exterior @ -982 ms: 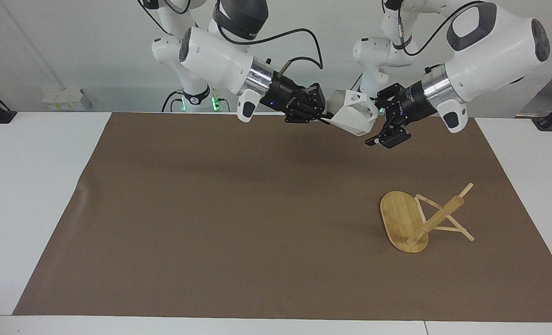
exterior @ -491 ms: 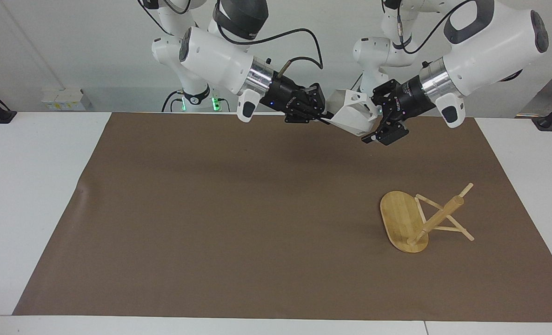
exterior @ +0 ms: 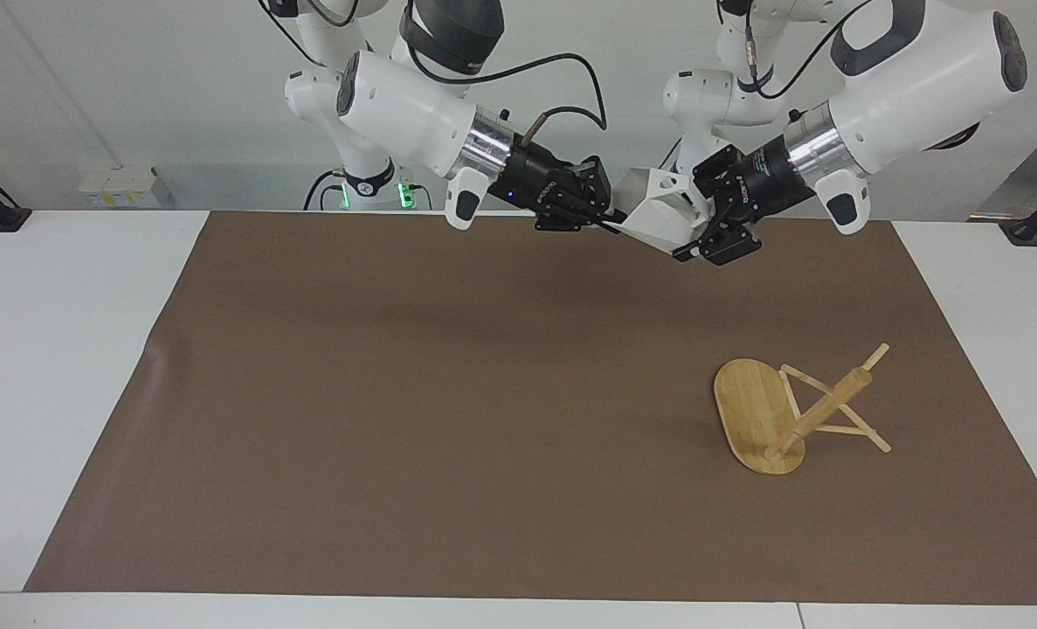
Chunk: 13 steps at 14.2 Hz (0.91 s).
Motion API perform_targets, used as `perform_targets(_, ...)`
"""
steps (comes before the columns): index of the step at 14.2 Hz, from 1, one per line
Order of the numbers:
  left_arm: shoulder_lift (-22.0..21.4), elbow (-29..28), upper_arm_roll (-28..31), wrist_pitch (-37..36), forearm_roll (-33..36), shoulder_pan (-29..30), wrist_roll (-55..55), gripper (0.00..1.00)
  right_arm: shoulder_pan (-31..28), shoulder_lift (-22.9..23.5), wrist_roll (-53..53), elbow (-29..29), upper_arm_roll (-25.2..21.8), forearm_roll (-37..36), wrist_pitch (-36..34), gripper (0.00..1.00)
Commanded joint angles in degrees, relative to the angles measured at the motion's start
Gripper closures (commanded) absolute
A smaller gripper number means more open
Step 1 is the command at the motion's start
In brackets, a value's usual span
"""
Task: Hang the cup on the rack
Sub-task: 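Grasp the cup with the left gripper while the right gripper holds it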
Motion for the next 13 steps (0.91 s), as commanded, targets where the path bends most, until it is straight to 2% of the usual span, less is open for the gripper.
perform_targets(1,-2.0,-1.7,0.0,1.1,-0.9,0.0,-0.6,1.0,-0.7,0.3,-0.9,0.9,0.3,-0.1,-1.0,1.0)
perform_targets(7,-2.5,-1.8,0.5,1.6,-1.2,0.7,-0.6,1.0,-0.6,0.1,-1.0,0.7,0.2,-0.2,-0.7,1.0)
perform_targets(10,-2.7,-1.9,0.7,2.5,-1.1,0.8,-0.6,1.0,-0.6,-0.1,-1.1,0.4,0.1,-0.2,-0.7,0.92)
perform_targets(11,-2.7,-1.9,0.9,2.6,-1.1,0.8,-0.6,1.0,-0.6,0.0,-1.1,0.4,0.1,-0.2,-0.7,0.82)
perform_targets(12,-2.7,-2.0,0.9,2.6,-1.1,0.8,-0.5,1.0,-0.6,0.0,-1.0,0.4,0.2,-0.2,-0.5,0.01)
perform_targets(13,-2.7,-2.0,0.9,2.7,-1.1,0.8,-0.5,1.0,-0.6,0.0,-0.7,0.3,0.2,-0.2,-0.4,0.0)
